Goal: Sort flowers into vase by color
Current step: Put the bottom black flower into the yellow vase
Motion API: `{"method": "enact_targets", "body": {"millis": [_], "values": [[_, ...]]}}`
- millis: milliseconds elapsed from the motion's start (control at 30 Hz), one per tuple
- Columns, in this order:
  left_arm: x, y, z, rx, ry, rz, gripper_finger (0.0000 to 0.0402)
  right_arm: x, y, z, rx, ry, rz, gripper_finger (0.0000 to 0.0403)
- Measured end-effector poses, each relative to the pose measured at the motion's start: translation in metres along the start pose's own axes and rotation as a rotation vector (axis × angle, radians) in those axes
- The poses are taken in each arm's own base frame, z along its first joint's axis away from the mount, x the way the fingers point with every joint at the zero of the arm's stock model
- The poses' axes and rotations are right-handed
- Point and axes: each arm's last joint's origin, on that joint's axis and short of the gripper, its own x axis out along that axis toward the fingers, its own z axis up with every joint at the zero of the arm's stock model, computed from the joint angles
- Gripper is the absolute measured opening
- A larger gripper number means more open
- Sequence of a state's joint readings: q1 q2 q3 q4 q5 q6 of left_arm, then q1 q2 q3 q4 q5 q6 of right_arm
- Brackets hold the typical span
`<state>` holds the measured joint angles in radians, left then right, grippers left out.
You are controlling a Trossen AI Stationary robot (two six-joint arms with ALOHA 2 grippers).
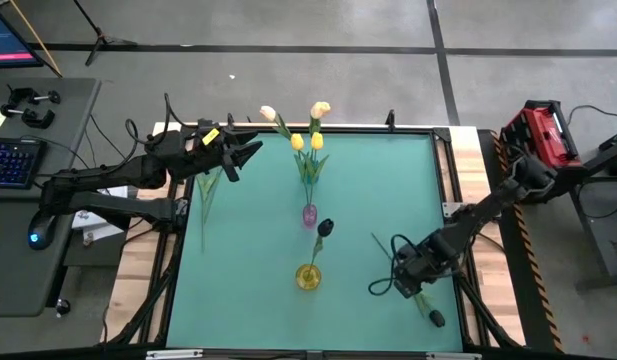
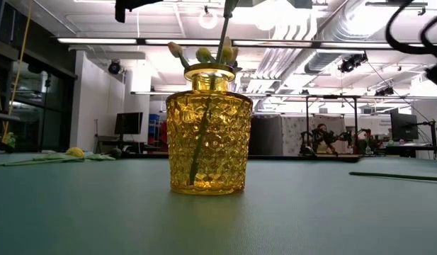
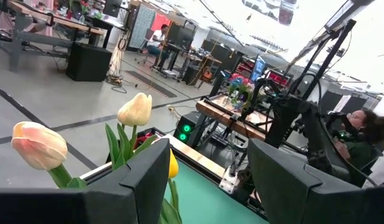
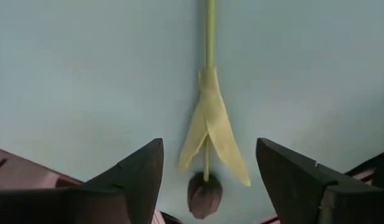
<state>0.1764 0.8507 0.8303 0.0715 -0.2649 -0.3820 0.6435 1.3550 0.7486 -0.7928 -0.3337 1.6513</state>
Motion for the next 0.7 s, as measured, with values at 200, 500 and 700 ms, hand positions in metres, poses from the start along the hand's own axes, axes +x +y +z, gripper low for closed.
{"method": "enact_targets", "body": {"millis": [200, 500, 700], "values": [[0.0, 0.0, 0.0, 0.0, 0.0, 0.0, 0.0202, 0.019, 0.008, -0.006, 0.01, 0.028, -0.019, 0.0231], [0.0, 0.0, 0.0, 0.0, 0.0, 0.0, 0.0202, 0.047, 0.01, -0.004, 0.02, 0.021, -0.137, 0.0215], [0.0, 0.0, 0.0, 0.0, 0.0, 0.0, 0.0202, 0.054, 0.013, -0.006, -0.046, 0.035, -0.15, 0.0157]]}}
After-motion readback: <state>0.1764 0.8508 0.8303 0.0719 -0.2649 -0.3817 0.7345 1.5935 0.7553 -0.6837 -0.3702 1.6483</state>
